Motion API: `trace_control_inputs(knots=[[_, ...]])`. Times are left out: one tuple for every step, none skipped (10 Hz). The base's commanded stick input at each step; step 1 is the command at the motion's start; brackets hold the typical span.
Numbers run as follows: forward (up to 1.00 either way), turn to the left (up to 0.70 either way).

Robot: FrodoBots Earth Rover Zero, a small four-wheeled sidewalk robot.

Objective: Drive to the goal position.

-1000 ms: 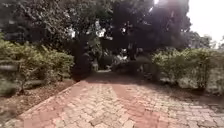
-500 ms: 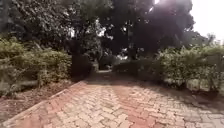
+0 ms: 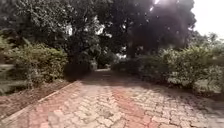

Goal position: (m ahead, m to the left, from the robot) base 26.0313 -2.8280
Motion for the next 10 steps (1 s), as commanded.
trace_control_inputs(knots=[[0.70, 0.00], [0.70, 0.00], [0.70, 0.00], [0.70, 0.00], [0.70, 0.00], [0.70, 0.00], [0.70, 0.00], [0.70, 0.00], [0.70, 0.00], [0.70, 0.00]])
